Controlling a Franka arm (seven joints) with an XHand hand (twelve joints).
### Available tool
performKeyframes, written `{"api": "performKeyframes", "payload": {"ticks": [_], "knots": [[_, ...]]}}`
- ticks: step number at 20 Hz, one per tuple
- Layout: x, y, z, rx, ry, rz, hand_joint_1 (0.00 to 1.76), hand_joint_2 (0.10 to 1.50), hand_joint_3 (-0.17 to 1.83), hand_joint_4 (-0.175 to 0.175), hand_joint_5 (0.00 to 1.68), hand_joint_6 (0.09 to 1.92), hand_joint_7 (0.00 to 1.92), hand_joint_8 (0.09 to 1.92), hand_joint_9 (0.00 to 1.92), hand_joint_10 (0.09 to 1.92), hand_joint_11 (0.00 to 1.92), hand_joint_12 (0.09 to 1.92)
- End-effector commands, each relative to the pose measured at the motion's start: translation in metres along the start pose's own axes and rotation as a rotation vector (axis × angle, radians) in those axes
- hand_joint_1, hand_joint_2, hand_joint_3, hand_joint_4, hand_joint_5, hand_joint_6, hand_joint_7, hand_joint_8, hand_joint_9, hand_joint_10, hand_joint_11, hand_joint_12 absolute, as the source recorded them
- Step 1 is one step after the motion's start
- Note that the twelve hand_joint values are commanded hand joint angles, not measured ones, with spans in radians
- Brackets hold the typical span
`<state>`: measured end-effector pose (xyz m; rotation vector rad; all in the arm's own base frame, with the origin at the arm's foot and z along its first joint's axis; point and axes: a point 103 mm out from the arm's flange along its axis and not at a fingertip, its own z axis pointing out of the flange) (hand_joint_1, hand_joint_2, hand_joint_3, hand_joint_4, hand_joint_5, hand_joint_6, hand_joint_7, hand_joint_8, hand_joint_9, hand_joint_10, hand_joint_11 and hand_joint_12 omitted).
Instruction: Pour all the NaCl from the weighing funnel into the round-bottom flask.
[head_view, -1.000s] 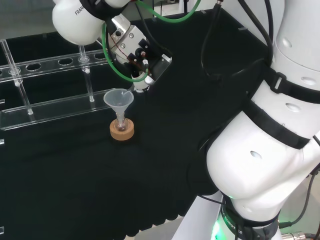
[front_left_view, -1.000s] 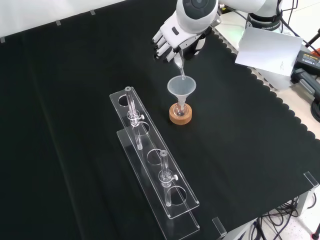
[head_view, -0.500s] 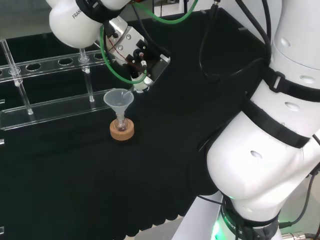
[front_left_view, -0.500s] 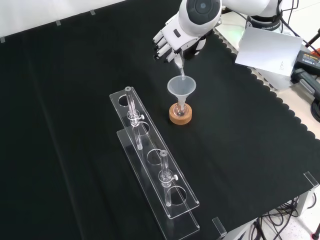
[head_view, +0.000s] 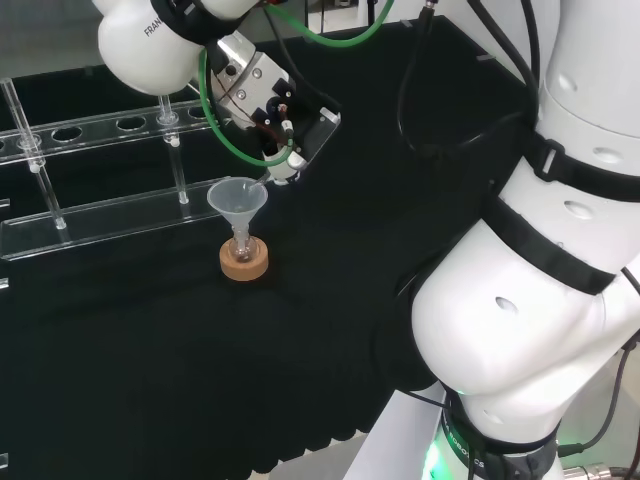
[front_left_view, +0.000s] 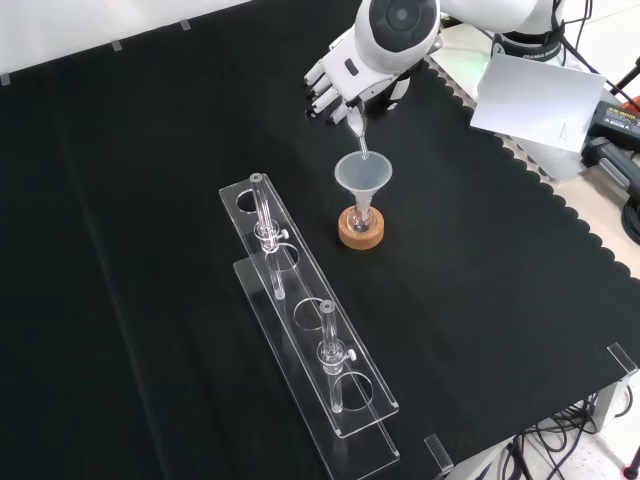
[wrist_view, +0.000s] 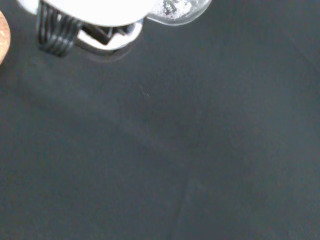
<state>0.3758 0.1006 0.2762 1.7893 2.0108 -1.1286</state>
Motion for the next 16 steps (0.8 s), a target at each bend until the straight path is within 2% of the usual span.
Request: {"api": "performKeyframes", "payload": {"ticks": [1, 16], "knots": [[0.0078, 0.0010, -0.0047, 0.019, -0.008, -0.014, 1.13, 0.64, 0.68, 0.175, 1.28, 0.66, 0.50, 0.68, 0.88, 0.35, 0.81, 1.04], [0.0118, 0.0009, -0.0088, 0.013, -0.046, -0.012, 1.13, 0.64, 0.68, 0.175, 1.28, 0.67, 0.48, 0.68, 0.87, 0.35, 0.81, 1.04]]}}
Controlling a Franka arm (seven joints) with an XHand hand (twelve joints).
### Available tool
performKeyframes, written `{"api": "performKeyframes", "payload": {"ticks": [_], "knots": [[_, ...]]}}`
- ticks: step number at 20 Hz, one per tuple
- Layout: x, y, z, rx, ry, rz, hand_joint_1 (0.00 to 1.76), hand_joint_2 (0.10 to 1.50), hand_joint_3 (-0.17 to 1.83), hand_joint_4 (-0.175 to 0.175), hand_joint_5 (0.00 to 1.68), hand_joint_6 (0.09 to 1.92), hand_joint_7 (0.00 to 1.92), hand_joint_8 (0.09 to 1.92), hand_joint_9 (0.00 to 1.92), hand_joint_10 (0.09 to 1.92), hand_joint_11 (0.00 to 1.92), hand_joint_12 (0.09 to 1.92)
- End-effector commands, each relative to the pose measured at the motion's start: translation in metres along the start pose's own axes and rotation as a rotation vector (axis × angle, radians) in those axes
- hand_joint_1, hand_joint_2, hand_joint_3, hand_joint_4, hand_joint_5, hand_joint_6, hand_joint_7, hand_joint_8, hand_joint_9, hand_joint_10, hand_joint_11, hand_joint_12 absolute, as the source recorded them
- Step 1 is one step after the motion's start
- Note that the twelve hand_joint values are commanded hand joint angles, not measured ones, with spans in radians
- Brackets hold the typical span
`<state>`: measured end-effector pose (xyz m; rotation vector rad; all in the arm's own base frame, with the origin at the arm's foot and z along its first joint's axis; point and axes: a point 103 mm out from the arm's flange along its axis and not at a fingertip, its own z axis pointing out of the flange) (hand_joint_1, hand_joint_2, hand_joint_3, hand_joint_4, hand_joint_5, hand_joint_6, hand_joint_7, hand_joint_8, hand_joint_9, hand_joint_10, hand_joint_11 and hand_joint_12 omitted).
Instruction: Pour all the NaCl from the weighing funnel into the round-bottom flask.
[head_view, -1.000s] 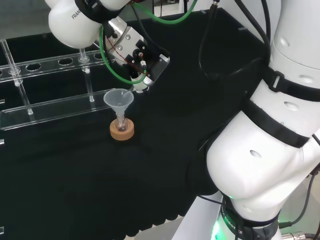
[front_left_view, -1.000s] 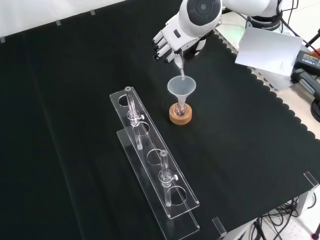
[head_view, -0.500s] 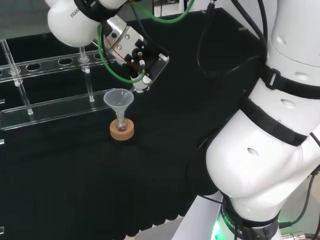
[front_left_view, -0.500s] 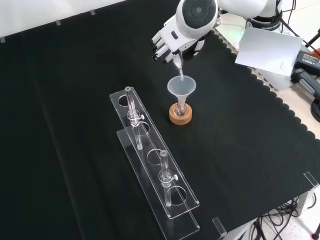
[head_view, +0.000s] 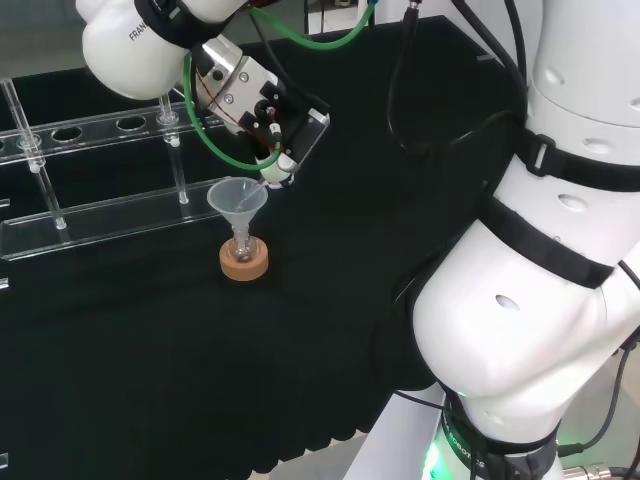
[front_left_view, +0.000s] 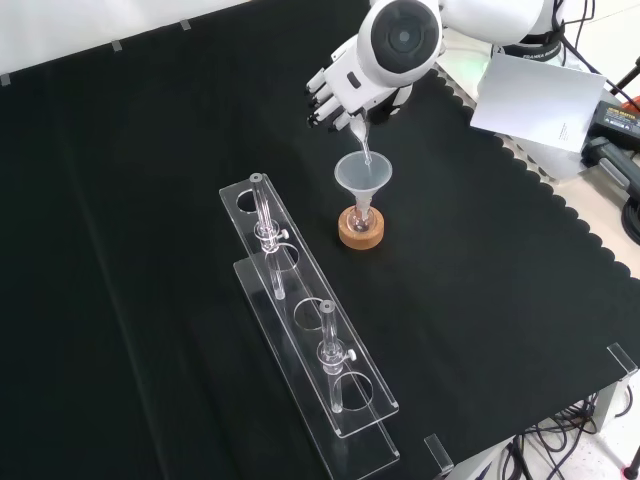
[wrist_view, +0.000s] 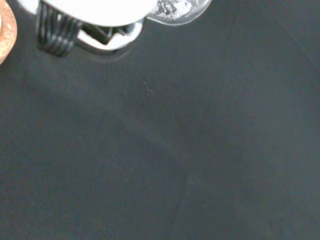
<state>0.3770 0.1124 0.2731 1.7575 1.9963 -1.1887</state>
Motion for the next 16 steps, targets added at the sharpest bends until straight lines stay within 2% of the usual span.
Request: {"api": "performKeyframes", "payload": {"ticks": [1, 16], "knots": [[0.0016, -0.0012, -0.0033, -0.015, -0.012, -0.001, 1.13, 0.64, 0.68, 0.175, 1.28, 0.67, 0.48, 0.68, 0.87, 0.35, 0.81, 1.04], [0.0051, -0.0024, -0.0091, -0.014, -0.063, 0.007, 1.13, 0.64, 0.69, 0.175, 1.28, 0.67, 0.48, 0.68, 0.86, 0.36, 0.81, 1.04]]}}
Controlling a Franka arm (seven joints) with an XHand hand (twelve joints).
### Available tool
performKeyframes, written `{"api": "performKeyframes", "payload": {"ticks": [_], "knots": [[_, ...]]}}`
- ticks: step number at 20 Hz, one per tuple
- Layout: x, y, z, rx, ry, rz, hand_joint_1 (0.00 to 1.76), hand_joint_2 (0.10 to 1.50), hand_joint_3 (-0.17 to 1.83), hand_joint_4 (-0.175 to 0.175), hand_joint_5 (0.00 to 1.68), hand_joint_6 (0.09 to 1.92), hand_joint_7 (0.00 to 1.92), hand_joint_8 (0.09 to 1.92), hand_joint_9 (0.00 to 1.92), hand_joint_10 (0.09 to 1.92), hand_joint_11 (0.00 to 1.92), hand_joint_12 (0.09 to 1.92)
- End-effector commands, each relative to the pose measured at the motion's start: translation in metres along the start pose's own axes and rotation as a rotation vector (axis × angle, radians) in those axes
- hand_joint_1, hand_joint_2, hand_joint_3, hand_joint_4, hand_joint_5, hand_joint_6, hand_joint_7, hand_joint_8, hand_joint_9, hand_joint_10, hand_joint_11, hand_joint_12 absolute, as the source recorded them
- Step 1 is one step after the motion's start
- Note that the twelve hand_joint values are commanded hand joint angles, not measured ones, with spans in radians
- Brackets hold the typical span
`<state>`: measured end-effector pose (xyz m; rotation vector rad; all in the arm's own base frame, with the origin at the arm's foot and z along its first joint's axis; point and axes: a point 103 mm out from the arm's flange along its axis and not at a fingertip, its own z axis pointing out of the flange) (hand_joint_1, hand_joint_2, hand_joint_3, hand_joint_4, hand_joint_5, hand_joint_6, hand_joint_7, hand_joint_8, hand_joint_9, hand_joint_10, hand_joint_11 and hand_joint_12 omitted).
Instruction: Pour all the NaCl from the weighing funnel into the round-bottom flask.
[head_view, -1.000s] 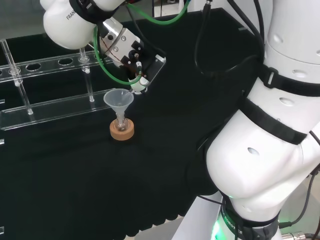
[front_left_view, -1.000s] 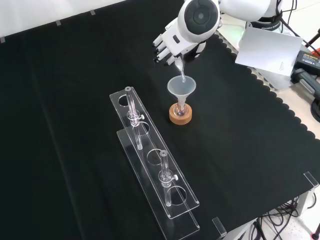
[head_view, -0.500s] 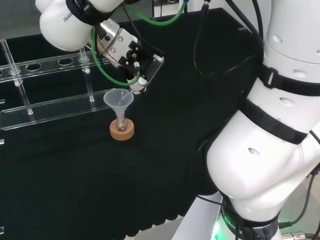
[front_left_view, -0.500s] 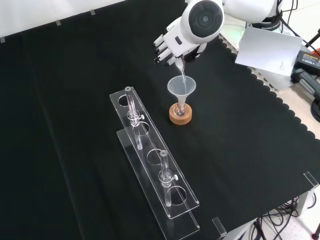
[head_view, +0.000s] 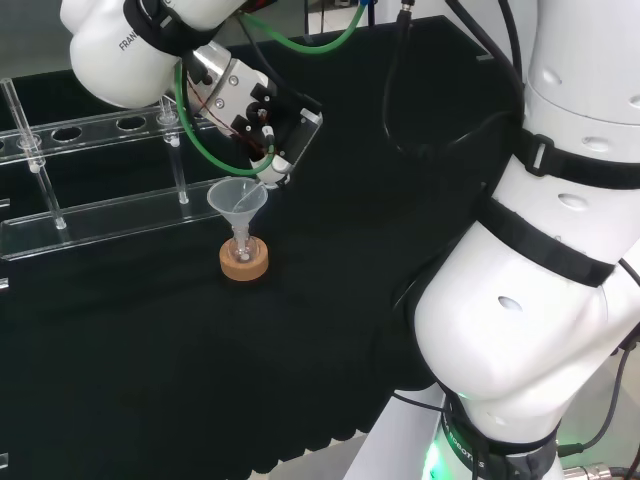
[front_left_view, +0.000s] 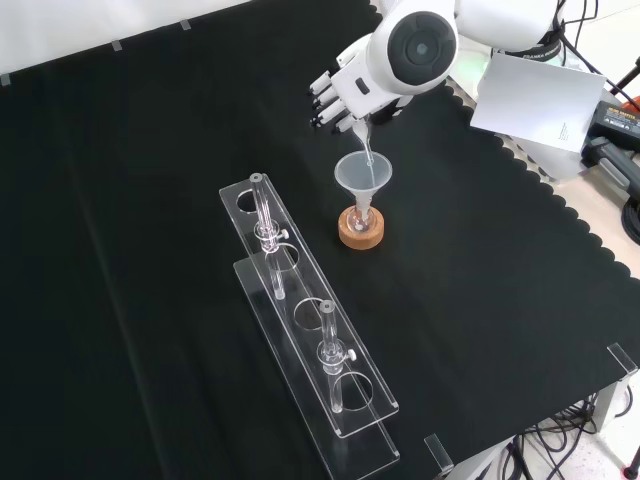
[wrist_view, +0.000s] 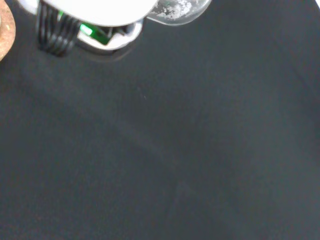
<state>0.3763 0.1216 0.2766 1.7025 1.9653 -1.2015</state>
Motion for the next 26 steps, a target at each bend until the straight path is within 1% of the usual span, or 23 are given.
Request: {"api": "performKeyframes", "payload": {"ticks": [1, 3, 10, 18, 23, 26], "knots": [[0.0008, 0.0001, -0.0018, 0.004, -0.016, 0.003, 1.13, 0.64, 0.69, 0.175, 1.28, 0.67, 0.48, 0.68, 0.86, 0.36, 0.81, 1.04], [0.0015, 0.0001, -0.0037, 0.004, -0.028, 0.004, 1.13, 0.64, 0.69, 0.175, 1.28, 0.67, 0.48, 0.68, 0.86, 0.36, 0.81, 1.04], [0.0032, 0.0005, -0.0043, 0.003, -0.035, 0.005, 1.13, 0.64, 0.69, 0.175, 1.28, 0.67, 0.47, 0.68, 0.86, 0.36, 0.81, 1.04], [0.0056, 0.0001, -0.0075, 0.010, -0.070, 0.015, 1.13, 0.64, 0.69, 0.175, 1.28, 0.68, 0.46, 0.68, 0.85, 0.36, 0.80, 1.04], [0.0085, 0.0001, -0.0109, 0.006, -0.079, 0.014, 1.13, 0.64, 0.69, 0.175, 1.28, 0.68, 0.46, 0.68, 0.85, 0.36, 0.80, 1.04], [0.0085, -0.0001, -0.0118, 0.002, -0.073, 0.017, 1.13, 0.64, 0.69, 0.175, 1.28, 0.68, 0.46, 0.68, 0.85, 0.36, 0.80, 1.04]]}}
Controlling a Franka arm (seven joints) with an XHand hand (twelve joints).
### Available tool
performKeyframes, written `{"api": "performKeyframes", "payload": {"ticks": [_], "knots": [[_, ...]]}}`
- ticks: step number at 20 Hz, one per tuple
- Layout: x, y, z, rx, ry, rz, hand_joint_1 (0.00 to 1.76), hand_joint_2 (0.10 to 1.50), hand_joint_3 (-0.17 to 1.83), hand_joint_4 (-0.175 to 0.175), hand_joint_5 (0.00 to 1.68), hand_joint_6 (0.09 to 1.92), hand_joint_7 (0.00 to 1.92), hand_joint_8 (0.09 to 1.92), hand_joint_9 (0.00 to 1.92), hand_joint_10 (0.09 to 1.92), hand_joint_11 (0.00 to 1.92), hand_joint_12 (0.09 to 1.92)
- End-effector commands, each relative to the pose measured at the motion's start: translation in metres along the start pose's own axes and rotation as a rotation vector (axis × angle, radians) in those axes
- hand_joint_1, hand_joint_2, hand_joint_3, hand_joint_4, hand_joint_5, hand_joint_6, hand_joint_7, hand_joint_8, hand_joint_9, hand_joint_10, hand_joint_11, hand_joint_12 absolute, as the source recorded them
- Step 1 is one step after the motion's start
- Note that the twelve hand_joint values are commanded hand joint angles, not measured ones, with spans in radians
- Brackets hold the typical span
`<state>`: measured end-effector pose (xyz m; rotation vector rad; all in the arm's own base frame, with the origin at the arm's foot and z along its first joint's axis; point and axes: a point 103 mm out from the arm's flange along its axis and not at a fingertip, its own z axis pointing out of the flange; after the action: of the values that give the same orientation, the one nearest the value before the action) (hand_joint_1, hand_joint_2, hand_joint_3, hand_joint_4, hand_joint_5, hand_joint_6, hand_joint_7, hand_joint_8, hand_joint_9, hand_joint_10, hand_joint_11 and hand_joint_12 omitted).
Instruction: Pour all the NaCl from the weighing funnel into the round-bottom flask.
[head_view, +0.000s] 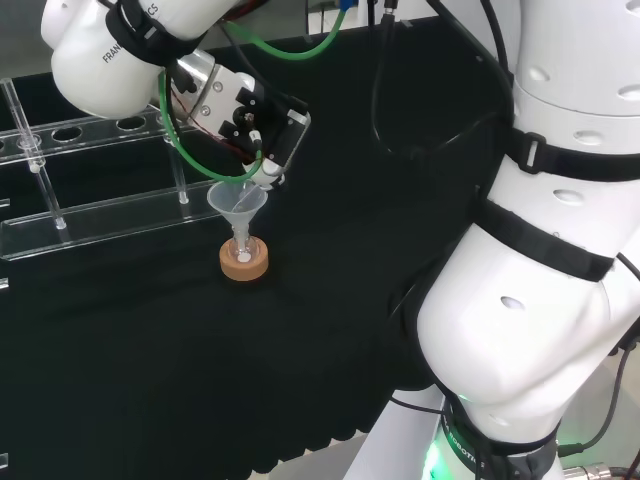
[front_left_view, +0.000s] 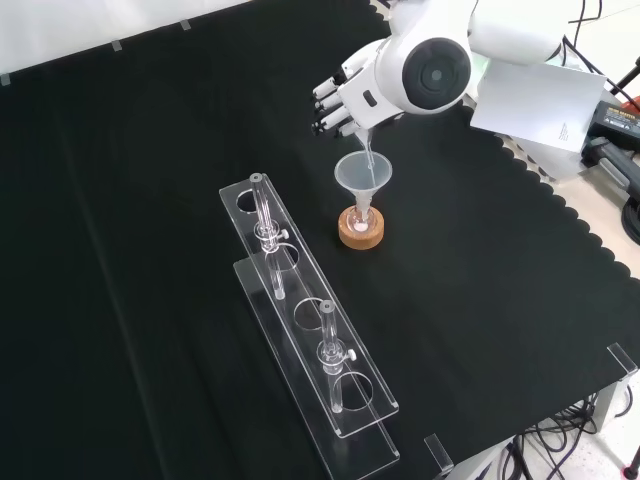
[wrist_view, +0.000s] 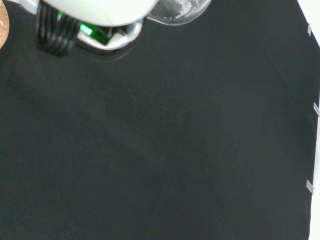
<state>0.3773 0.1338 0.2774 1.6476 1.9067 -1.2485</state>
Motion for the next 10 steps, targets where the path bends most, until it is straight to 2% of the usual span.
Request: {"api": "performKeyframes", "payload": {"ticks": [1, 10], "knots": [[0.0010, -0.0005, -0.0026, -0.003, -0.007, 0.006, 1.13, 0.64, 0.69, 0.175, 1.28, 0.68, 0.46, 0.68, 0.85, 0.36, 0.80, 1.04], [0.0011, -0.0013, -0.0057, 0.000, -0.037, 0.015, 1.13, 0.64, 0.69, 0.175, 1.28, 0.68, 0.46, 0.68, 0.85, 0.36, 0.80, 1.04]]}}
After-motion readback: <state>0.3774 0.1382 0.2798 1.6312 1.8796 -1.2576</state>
